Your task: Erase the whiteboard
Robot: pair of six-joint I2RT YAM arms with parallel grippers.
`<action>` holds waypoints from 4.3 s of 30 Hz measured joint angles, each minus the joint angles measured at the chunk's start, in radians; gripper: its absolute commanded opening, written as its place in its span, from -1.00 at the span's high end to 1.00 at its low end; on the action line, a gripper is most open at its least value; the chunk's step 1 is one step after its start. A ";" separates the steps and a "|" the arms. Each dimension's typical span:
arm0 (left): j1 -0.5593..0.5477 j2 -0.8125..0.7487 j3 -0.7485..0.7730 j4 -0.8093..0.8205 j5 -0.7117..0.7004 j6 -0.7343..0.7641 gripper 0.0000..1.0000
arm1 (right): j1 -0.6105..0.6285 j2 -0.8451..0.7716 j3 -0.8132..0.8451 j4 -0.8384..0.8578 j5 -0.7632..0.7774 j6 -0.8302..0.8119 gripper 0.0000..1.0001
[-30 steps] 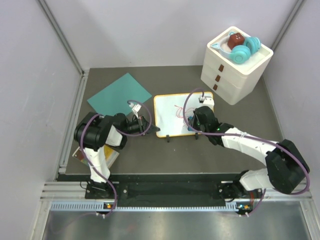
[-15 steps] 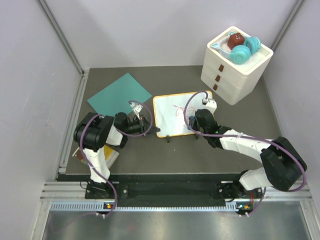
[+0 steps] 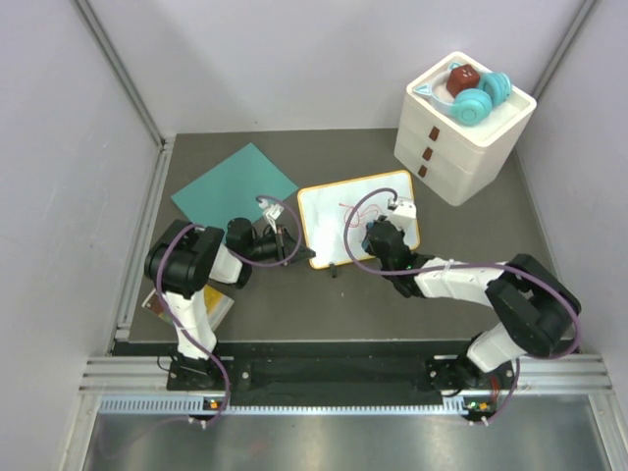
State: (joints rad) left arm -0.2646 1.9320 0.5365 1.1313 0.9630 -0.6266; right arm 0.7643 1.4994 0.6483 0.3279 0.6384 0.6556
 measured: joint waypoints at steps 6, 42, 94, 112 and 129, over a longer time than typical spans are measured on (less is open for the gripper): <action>-0.006 -0.007 0.010 -0.035 -0.005 0.016 1.00 | 0.051 0.031 0.009 0.052 -0.013 -0.024 1.00; -0.017 -0.045 0.025 -0.140 -0.040 0.081 1.00 | 0.014 0.037 0.034 -0.024 0.107 0.187 1.00; -0.019 -0.087 0.077 -0.326 -0.063 0.117 1.00 | 0.175 0.183 0.150 -0.061 0.193 0.483 1.00; -0.031 -0.137 0.116 -0.491 -0.111 0.180 1.00 | -0.020 0.072 0.026 0.009 -0.108 0.537 1.00; -0.035 -0.139 0.116 -0.490 -0.118 0.185 1.00 | -0.191 0.015 0.082 -0.268 -0.122 0.343 1.00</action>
State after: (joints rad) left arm -0.2996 1.7931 0.6525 0.6411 0.8452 -0.4412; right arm 0.5732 1.5143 0.7303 0.0601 0.5159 0.9985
